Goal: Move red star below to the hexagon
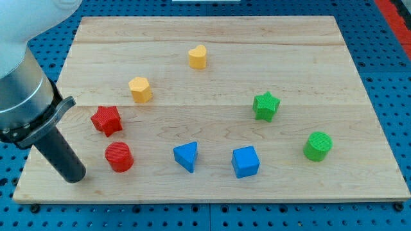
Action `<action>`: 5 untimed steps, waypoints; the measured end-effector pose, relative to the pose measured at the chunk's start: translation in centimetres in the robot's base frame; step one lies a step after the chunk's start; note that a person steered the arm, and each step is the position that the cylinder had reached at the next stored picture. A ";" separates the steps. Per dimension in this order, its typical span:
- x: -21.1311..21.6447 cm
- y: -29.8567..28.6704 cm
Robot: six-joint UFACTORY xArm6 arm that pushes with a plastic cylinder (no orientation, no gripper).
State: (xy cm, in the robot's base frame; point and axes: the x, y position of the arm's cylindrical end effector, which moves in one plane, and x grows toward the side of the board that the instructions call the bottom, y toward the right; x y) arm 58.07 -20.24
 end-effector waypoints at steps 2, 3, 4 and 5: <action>-0.9 0.0; -1.4 0.0; -1.9 0.0; -2.0 0.0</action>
